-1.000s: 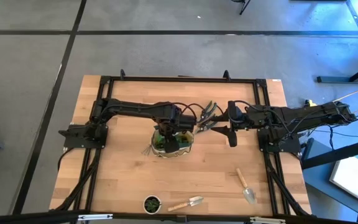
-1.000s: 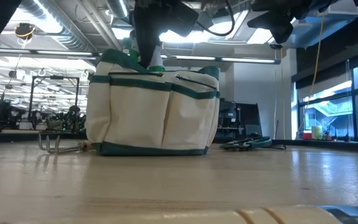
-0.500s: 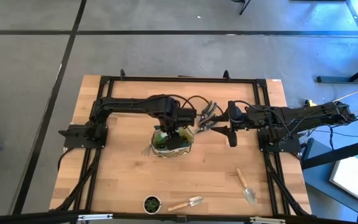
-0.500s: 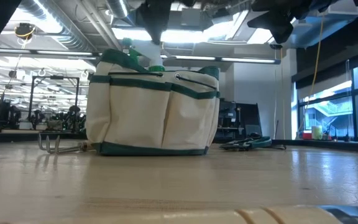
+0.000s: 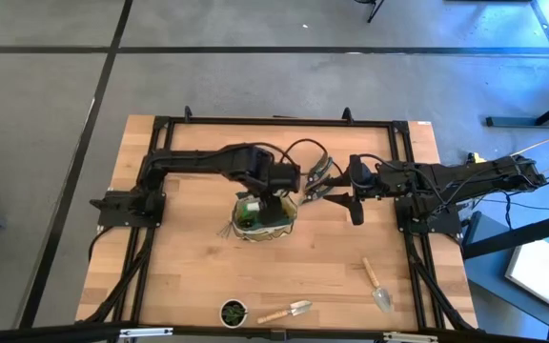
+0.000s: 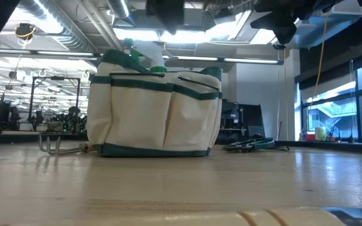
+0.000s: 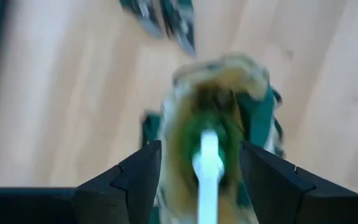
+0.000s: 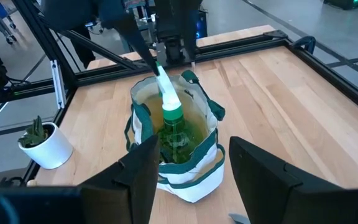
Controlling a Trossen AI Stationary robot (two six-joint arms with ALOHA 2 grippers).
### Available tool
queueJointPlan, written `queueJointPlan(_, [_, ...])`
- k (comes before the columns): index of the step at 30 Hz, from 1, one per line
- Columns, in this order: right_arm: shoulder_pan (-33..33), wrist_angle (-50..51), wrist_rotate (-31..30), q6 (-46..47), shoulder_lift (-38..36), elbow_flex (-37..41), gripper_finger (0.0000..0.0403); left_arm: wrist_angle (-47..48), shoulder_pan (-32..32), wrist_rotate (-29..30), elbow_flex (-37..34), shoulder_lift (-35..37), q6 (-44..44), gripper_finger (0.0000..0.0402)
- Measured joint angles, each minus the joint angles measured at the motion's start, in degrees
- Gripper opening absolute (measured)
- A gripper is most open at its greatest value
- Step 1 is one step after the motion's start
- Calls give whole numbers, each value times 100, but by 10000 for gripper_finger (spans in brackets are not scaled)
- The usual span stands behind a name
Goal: Pick & Place Garden tools in Gardening bag
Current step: Adjust the green gardening bag
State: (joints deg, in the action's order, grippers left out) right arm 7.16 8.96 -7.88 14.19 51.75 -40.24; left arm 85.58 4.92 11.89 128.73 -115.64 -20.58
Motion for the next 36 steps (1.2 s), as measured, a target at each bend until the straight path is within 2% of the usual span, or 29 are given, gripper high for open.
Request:
queueJointPlan(4, [0, 57, 4, 42, 0, 0, 195, -734, 315, 899, 4, 133, 475, 209])
queueJointPlan(10, [0, 126, 7, 60, -2, 1, 195, -1577, 654, 1541, -2, 252, 1085, 186])
queueJointPlan(17, [0, 140, 7, 103, 0, 1, 195, -1716, 778, 1733, -1, 322, 1184, 157])
queueJointPlan(26, [0, 149, 7, 103, 0, 1, 195, -2150, 1051, 2739, -3, 341, 1204, 152])
queueJointPlan(30, [0, 158, 7, 103, 0, 1, 195, -2493, 1171, 2760, -4, 341, 1372, 152])
queueJointPlan(36, [0, 158, 5, 103, 0, 1, 195, -2501, 1263, 2849, -5, 341, 1376, 152])
